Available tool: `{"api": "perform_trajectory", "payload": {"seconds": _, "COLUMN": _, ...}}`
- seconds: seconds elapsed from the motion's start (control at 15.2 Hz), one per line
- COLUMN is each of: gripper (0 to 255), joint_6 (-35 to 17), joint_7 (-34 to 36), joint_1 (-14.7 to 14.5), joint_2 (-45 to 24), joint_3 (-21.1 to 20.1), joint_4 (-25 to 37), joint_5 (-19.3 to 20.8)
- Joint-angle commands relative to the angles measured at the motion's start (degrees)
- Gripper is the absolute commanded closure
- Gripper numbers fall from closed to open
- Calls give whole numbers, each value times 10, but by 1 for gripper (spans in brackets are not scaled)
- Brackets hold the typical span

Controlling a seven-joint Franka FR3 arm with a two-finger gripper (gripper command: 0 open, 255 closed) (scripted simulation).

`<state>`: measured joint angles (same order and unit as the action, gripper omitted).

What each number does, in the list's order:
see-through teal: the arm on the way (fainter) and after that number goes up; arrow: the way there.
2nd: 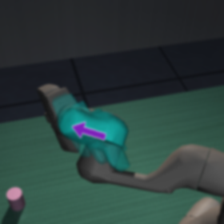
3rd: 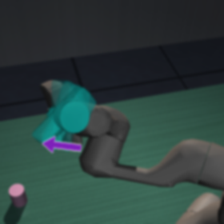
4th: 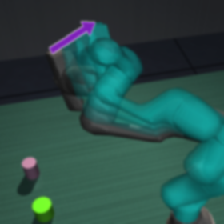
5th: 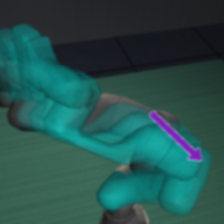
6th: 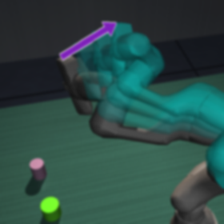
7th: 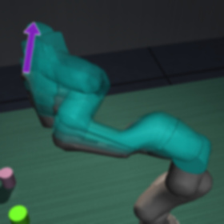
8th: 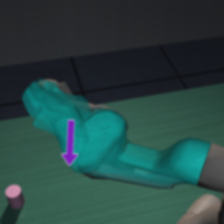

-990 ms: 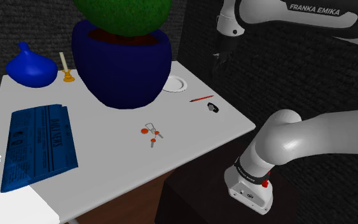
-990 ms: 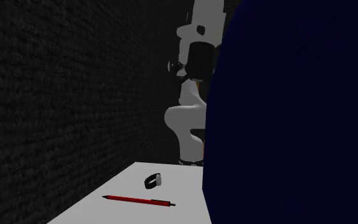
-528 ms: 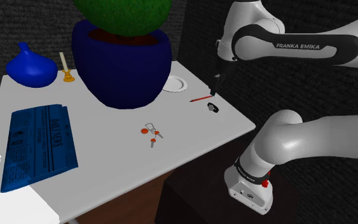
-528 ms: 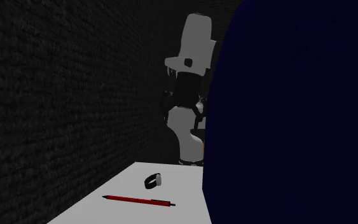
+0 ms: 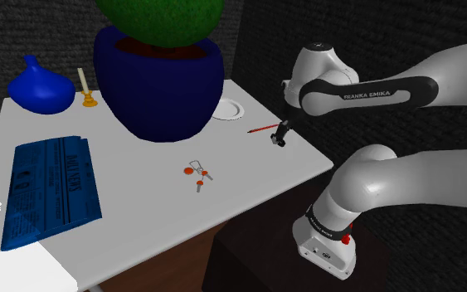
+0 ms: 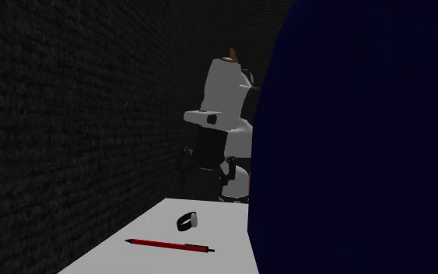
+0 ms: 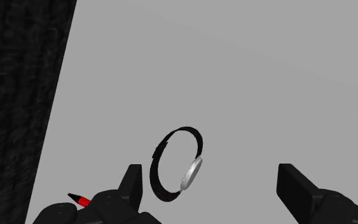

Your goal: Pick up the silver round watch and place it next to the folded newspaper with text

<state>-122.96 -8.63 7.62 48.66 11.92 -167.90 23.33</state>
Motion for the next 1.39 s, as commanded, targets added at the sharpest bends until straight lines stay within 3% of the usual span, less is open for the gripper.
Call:
{"api": "perform_trajectory", "payload": {"seconds": 0.0, "gripper": 0, "joint_6": -42, "joint_7": -4, "joint_1": 9, "joint_2": -22, "joint_3": 11, "joint_4": -15, "joint_5": 18}}
{"api": "perform_trajectory", "payload": {"seconds": 0.46, "gripper": 0, "joint_6": -135, "joint_7": 8, "joint_1": 29, "joint_2": -89, "joint_3": 29, "joint_4": -40, "joint_5": 53}}
{"api": "perform_trajectory", "payload": {"seconds": 0.99, "gripper": 0, "joint_6": -135, "joint_7": 8, "joint_1": 28, "joint_2": -88, "joint_3": 29, "joint_4": -40, "joint_5": 53}}
{"api": "perform_trajectory", "payload": {"seconds": 1.06, "gripper": 255, "joint_6": -135, "joint_7": 8, "joint_1": 28, "joint_2": -88, "joint_3": 29, "joint_4": -40, "joint_5": 53}}
{"api": "perform_trajectory", "payload": {"seconds": 1.32, "gripper": 255, "joint_6": -134, "joint_7": 8, "joint_1": 28, "joint_2": -88, "joint_3": 29, "joint_4": -40, "joint_5": 52}}
